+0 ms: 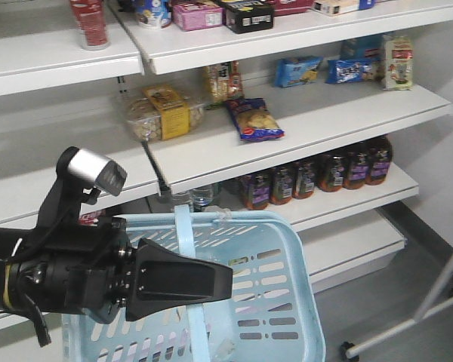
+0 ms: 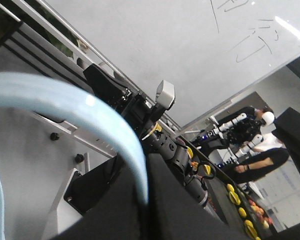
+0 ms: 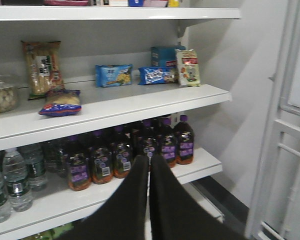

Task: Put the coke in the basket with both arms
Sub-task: 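Drive the base to the shelf holding the red Coca-Cola bottle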

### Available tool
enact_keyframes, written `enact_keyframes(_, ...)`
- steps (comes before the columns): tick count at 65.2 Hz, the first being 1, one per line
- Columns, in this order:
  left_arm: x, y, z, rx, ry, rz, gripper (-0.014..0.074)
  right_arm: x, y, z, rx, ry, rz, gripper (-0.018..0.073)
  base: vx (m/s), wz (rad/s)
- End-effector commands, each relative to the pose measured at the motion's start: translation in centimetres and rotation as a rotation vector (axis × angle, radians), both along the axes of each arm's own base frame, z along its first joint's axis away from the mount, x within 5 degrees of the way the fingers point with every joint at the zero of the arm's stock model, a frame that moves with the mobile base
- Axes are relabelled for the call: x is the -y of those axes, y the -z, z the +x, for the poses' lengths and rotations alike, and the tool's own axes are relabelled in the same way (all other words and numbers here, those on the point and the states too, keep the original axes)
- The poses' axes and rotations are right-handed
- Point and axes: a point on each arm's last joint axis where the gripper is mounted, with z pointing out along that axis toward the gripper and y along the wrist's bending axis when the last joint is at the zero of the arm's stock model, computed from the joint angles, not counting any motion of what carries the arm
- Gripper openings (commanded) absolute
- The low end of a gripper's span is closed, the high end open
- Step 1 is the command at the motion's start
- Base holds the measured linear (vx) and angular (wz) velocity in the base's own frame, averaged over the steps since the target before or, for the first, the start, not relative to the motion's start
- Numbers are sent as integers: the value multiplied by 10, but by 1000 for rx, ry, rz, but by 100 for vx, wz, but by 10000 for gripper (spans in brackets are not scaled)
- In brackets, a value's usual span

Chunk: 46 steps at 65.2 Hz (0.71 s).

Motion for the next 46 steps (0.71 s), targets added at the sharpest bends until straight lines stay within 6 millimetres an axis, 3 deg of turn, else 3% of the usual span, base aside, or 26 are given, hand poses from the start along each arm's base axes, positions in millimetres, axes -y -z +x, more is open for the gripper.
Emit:
enact_keyframes(1, -2, -29, -17, 26, 148, -186, -6, -2, -3, -1, 72, -25, -24, -5, 6, 50)
enact_keyframes(46, -2, -29, -17, 26, 148, -186, -6, -2, -3, -1, 72, -25, -24, -5, 6, 46)
